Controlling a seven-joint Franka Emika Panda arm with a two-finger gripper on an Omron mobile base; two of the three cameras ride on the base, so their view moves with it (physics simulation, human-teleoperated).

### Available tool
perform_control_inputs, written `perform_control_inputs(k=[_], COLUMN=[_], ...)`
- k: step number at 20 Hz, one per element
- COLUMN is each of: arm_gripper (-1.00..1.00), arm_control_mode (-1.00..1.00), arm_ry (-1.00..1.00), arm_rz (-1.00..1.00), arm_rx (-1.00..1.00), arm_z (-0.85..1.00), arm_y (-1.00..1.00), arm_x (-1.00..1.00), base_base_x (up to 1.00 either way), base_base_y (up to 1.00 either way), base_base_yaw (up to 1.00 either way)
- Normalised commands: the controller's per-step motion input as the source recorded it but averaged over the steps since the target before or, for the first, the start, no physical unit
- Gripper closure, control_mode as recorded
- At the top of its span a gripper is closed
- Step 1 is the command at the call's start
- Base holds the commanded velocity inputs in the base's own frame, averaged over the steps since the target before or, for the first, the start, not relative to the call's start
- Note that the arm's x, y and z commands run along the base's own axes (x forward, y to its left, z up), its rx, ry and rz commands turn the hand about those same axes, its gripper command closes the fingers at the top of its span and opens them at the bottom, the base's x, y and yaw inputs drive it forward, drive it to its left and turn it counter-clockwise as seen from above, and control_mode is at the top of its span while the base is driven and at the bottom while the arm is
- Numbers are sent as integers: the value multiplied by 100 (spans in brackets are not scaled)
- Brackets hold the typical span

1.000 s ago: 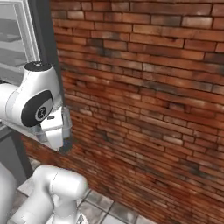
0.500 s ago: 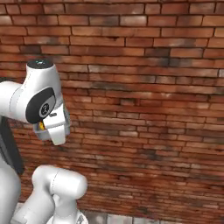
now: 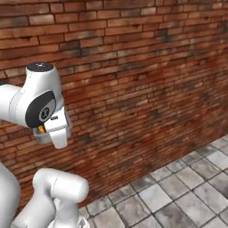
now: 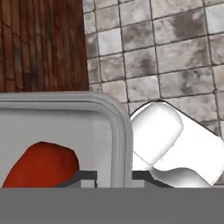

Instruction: Place the tupperware containing the shrimp and bell pepper meal in the microwave. Close the microwave door and press the start button to reheat the meal.

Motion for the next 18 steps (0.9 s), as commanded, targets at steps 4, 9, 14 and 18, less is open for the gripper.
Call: perform_control_inputs(k=[4, 9, 14, 18], arm_gripper=[100, 100, 100, 100], arm_control_mode=[100, 100, 100, 100], arm_ry=[0, 0, 0, 0], arm_rz=[0, 0, 0, 0], arm_rx=[0, 0, 0, 0], arm_z=[0, 0, 0, 0], arm_y=[0, 0, 0, 0], arm_x=[0, 0, 0, 0], base_base_x=[0, 0, 0, 0], base_base_y=[15, 15, 15, 14], base_base_yaw=[-100, -100, -99, -98])
